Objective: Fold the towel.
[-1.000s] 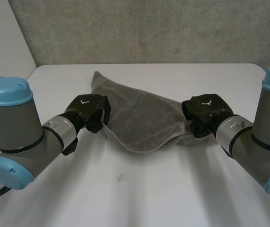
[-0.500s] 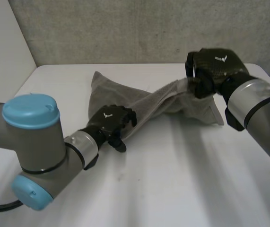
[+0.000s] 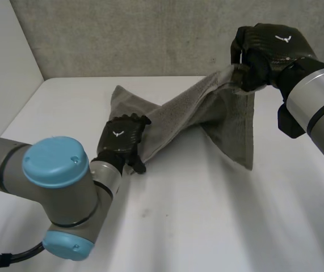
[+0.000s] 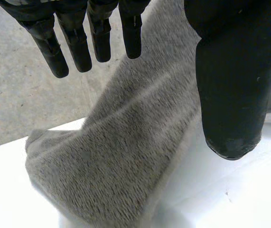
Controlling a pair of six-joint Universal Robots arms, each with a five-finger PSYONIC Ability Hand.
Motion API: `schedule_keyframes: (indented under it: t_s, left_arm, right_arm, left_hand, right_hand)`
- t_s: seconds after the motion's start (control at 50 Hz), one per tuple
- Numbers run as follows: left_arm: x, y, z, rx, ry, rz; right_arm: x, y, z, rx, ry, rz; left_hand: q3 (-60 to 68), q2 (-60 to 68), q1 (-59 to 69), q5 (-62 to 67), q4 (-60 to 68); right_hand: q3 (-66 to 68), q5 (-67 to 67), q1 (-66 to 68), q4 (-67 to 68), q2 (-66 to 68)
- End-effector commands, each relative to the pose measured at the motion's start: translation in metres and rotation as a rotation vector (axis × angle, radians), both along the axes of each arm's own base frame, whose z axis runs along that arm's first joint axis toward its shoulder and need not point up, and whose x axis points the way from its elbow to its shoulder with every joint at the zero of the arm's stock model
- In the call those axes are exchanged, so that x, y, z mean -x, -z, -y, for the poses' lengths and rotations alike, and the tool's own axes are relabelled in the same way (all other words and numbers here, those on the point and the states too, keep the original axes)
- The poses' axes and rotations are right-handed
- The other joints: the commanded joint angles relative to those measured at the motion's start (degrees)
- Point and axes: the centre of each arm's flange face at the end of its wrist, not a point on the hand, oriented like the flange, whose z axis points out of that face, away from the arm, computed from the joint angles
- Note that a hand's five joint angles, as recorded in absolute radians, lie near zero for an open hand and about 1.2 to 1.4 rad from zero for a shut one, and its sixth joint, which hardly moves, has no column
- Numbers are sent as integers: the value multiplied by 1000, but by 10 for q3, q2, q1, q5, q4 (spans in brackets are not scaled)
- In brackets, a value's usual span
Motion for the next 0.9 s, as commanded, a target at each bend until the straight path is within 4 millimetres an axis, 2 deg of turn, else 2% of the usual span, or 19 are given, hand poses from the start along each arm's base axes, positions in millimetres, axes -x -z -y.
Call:
schedule_keyframes:
  t_s: [0.02, 0.1, 0.24, 0.34, 0.46, 0.54, 0.64, 0.7, 0.76, 0.8, 0.82, 0.86, 0.9]
  left_arm:
    - [10, 18, -11, -41, 39, 15]
    - [13, 24, -20, -57, 58, 23]
    - [14, 25, -19, -72, 47, -17]
    - [17, 23, -8, -51, -11, -99]
    - [20, 20, 14, 31, -143, -174]
    - [21, 27, 23, 42, -177, -179]
    - [21, 52, 32, 12, -198, -141]
    - [20, 55, 34, 7, -204, -135]
    - [12, 57, 44, 7, -238, -128]
    - [-3, 55, 58, 10, -286, -119]
    - [-3, 55, 58, 10, -287, -119]
    - [-17, 47, 71, 24, -329, -109]
    - [-21, 43, 73, 30, -341, -108]
  right_arm:
    - [3, -14, -6, 26, -1, 41]
    - [3, -15, -5, 33, 0, 45]
    - [3, -15, -5, 18, -2, 66]
    - [3, -14, -7, 2, -6, 84]
    - [5, -17, -12, 10, -8, 88]
    - [7, -20, -15, 18, -10, 92]
    - [10, -23, -17, 28, -4, 97]
    - [12, -25, -15, 34, 7, 97]
    - [14, -26, -15, 36, 11, 99]
    - [15, -28, -16, 48, 13, 101]
    - [15, -28, -16, 48, 13, 101]
    - [15, -28, -16, 45, 13, 99]
    - [15, -27, -16, 44, 11, 98]
  left_hand:
    - [17, 18, 14, 21, 16]
    - [15, 16, 12, 19, 15]
    - [9, 9, 5, 12, 8]
    - [15, 16, 12, 19, 15]
    - [32, 33, 29, 36, 31]
    - [46, 46, 42, 49, 45]
    - [79, 80, 76, 83, 78]
    - [96, 97, 93, 100, 95]
    - [120, 120, 116, 123, 119]
    - [170, 170, 166, 174, 169]
    - [170, 171, 167, 174, 169]
    - [209, 209, 205, 212, 208]
    - [244, 244, 240, 247, 243]
  right_hand:
    - [33, 37, 34, 33, 63]
    - [33, 37, 34, 33, 63]
    - [33, 37, 34, 33, 63]
    - [33, 37, 34, 33, 63]
    - [33, 37, 34, 33, 63]
    - [33, 37, 34, 33, 63]
    - [33, 37, 34, 33, 63]
    - [33, 37, 34, 33, 63]
    - [33, 37, 34, 33, 63]
    - [33, 37, 34, 33, 63]
    - [33, 37, 34, 33, 63]
    - [33, 37, 34, 33, 63]
    - [33, 37, 34, 33, 63]
